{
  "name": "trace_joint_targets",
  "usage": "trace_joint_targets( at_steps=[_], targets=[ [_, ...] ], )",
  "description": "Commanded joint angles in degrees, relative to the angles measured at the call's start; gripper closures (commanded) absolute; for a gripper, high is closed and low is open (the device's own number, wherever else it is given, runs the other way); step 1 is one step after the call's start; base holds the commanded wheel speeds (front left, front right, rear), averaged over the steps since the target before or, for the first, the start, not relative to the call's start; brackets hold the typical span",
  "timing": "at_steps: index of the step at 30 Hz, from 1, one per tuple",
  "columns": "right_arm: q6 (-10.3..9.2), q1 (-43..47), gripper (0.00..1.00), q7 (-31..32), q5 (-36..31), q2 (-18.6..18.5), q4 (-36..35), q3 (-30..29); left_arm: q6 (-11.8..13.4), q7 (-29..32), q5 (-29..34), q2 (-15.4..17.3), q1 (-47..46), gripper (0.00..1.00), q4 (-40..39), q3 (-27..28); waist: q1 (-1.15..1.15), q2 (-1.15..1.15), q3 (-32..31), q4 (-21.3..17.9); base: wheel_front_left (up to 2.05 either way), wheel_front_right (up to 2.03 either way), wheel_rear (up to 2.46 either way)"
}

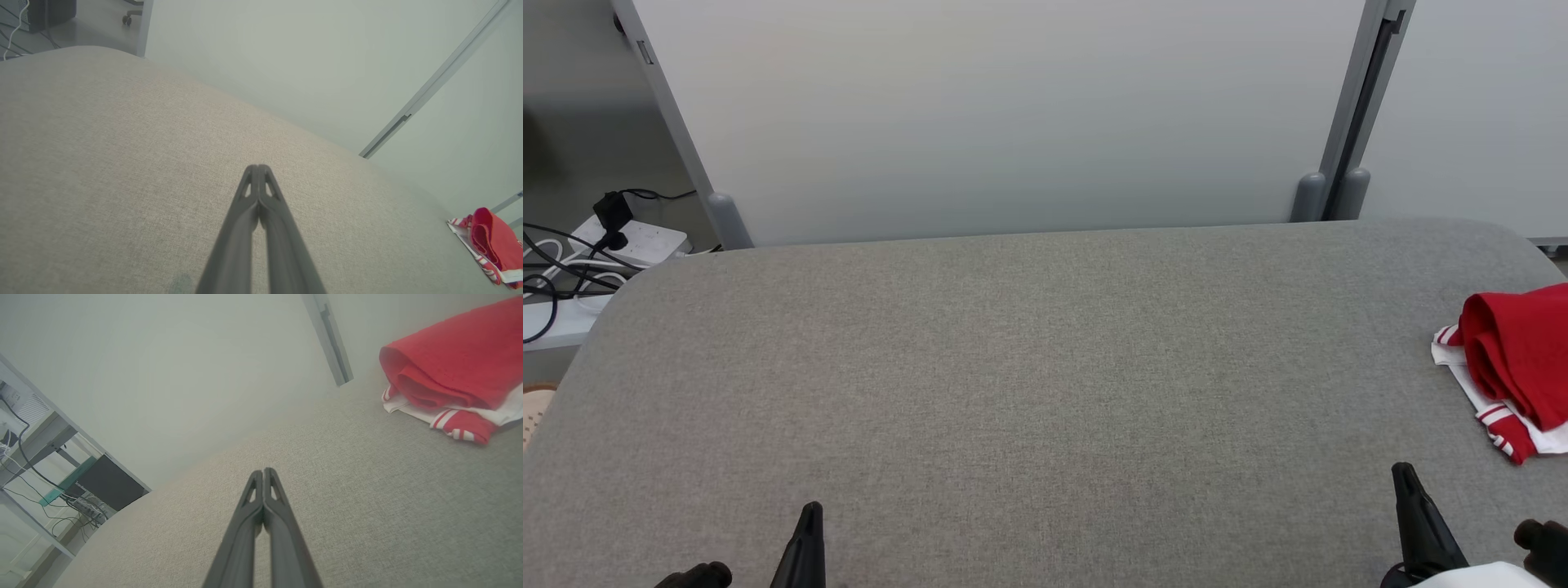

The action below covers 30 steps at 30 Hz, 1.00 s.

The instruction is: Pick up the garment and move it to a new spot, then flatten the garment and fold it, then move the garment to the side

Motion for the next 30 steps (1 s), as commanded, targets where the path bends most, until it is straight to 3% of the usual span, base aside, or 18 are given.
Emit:
trace_joint_targets(
  at_steps=[1, 30],
  targets=[
    [0.02, -2.89, 1.00, 0.38, 1.64, -0.30, -1.32, -0.32, -0.42, 0.14, -1.83, 0.17, -3.50, 1.00, -1.24, 1.13, -0.01, 0.00, 0.06, 0.02, 0.00, 0.00, 0.00],
    [0.04, -5.58, 1.00, 5.17, 19.94, -0.04, -0.14, -2.41, -2.42, 4.92, -20.63, 0.25, -7.21, 1.00, 0.06, 3.80, -0.01, 0.00, 1.57, 0.54, 0.00, 0.00, 0.00]
  ],
)
